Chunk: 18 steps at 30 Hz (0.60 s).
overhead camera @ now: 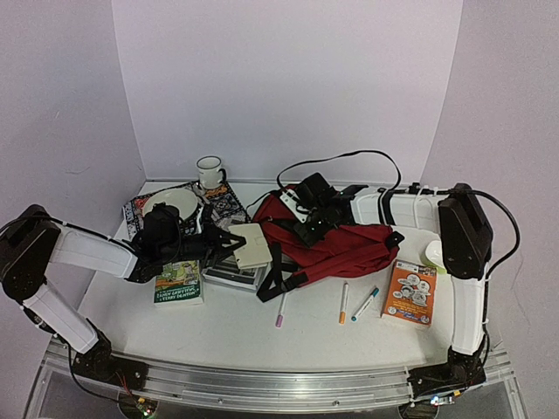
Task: Pack the student bag
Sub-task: Pick up the pocket on the back of the student bag.
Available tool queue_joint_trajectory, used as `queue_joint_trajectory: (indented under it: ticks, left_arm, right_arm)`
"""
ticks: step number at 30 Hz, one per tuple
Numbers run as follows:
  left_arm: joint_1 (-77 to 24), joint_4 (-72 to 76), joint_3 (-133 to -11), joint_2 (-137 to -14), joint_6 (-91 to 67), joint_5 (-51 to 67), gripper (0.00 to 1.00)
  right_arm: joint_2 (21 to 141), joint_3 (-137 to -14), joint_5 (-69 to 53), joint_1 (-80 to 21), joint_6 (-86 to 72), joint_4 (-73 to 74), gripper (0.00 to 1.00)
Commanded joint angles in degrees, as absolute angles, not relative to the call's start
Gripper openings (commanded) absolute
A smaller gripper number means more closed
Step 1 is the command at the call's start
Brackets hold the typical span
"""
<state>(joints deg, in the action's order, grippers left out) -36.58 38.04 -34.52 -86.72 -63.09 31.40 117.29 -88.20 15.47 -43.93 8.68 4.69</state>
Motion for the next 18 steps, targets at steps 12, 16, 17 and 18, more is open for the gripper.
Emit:
queue_joint_trajectory:
  ticks: [12, 16, 17, 18]
  left_arm:
    - [-36.2, 41.5, -36.8, -87.1, -62.8, 32.7, 0.0]
    - [-36.2, 41.5, -36.7, -86.9, -62.8, 32.7, 0.0]
    - [-36.3, 41.5, -36.7, -86.9, -62.8, 32.7, 0.0]
    - [-36.2, 41.5, -36.7, -87.0, -62.8, 32.6, 0.0]
  right_arm:
    - [116.5, -90.7, 17.4, -42.1, 10.5, 6.3, 0.61]
    - [116.5, -90.8, 16.4, -41.9, 9.9, 6.2, 0.56]
    - [116.5, -90.9, 16.3, -41.8, 9.9, 6.2, 0.54]
    - [116.5, -91.0, 16.4, -41.8, 9.8, 6.2, 0.52]
